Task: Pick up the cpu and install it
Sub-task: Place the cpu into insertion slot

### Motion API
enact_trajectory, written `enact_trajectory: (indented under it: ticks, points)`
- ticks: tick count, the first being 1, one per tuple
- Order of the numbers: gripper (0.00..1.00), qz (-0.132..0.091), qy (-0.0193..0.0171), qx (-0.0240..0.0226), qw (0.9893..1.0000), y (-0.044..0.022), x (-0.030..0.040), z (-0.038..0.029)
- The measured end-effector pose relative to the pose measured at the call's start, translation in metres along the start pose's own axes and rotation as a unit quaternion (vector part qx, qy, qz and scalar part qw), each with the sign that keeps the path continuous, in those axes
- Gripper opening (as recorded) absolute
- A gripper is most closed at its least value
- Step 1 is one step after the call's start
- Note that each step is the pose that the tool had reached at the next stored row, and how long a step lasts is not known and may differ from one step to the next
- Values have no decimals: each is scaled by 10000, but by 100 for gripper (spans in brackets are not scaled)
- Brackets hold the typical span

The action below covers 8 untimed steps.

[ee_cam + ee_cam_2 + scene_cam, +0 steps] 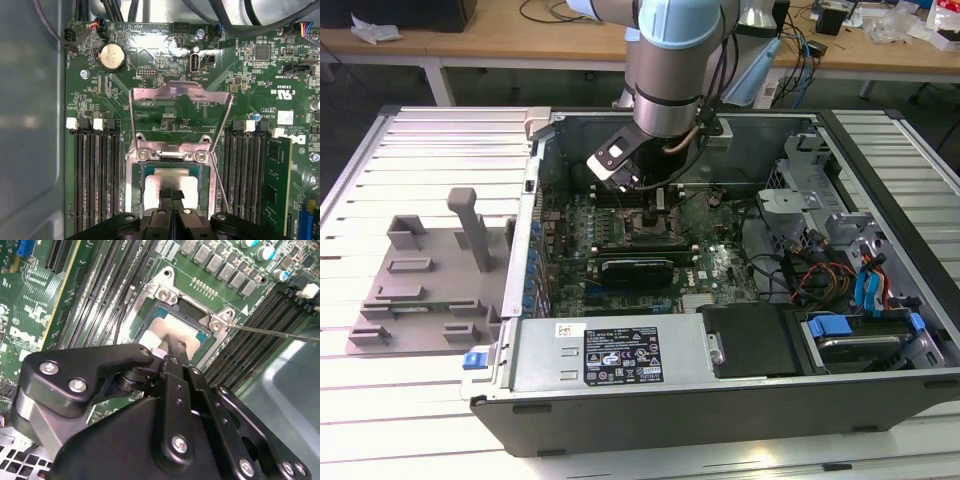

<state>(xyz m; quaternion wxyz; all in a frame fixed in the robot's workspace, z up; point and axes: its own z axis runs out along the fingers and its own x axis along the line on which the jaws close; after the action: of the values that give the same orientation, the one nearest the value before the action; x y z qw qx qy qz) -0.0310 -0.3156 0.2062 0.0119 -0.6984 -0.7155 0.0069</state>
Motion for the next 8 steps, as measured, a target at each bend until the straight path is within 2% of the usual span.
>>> enact_trajectory:
  ticks: [2,6,8]
  points:
    - [11,-2,-1,17,10000,78,-4,9]
    - [11,-11,5,14,10000,88,-2,-1]
    - [11,-11,0,17,10000,86,-3,-60]
